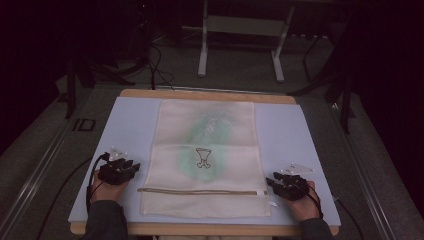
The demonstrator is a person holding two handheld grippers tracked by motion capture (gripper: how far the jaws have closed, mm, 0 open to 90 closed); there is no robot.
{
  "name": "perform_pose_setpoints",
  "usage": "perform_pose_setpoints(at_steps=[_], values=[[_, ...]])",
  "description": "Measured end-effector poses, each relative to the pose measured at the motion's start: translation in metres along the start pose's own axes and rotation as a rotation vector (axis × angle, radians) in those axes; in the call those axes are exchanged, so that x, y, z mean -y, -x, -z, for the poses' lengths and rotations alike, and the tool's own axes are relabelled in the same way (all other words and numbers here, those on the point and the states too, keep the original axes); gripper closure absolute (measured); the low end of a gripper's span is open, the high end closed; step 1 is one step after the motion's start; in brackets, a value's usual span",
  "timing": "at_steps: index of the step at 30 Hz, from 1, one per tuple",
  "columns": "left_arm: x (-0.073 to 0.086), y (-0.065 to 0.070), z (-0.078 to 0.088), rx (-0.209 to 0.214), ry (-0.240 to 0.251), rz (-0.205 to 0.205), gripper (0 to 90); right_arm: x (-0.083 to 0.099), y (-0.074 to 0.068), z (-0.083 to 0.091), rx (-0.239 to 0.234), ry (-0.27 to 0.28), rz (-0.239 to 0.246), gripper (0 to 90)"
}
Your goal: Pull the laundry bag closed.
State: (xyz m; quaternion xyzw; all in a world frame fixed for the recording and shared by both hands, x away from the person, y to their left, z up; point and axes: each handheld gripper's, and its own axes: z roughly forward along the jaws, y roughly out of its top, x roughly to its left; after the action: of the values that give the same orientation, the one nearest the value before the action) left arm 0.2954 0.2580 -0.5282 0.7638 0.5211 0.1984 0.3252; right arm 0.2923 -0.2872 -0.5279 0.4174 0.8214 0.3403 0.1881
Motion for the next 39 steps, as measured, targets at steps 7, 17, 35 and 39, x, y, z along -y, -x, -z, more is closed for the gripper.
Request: perform_pose_setpoints(at_steps=[7,17,35,39], values=[[-0.002,0.003,0.001,0.016,-0.006,-0.030,62.5,-0.002,-0.005,0.000,-0.013,-0.004,0.024,59.6],[-0.004,0.005,0.003,0.070,-0.006,-0.054,65.0,-0.008,-0.012,0.003,-0.021,0.001,0.054,58.9],[-0.006,0.006,0.006,0.093,0.013,-0.062,62.8,-0.044,-0.046,-0.006,-0.112,0.009,0.151,58.0],[-0.006,0.006,0.006,0.102,0.015,-0.065,62.9,-0.050,-0.054,-0.010,-0.130,0.010,0.168,58.8]])
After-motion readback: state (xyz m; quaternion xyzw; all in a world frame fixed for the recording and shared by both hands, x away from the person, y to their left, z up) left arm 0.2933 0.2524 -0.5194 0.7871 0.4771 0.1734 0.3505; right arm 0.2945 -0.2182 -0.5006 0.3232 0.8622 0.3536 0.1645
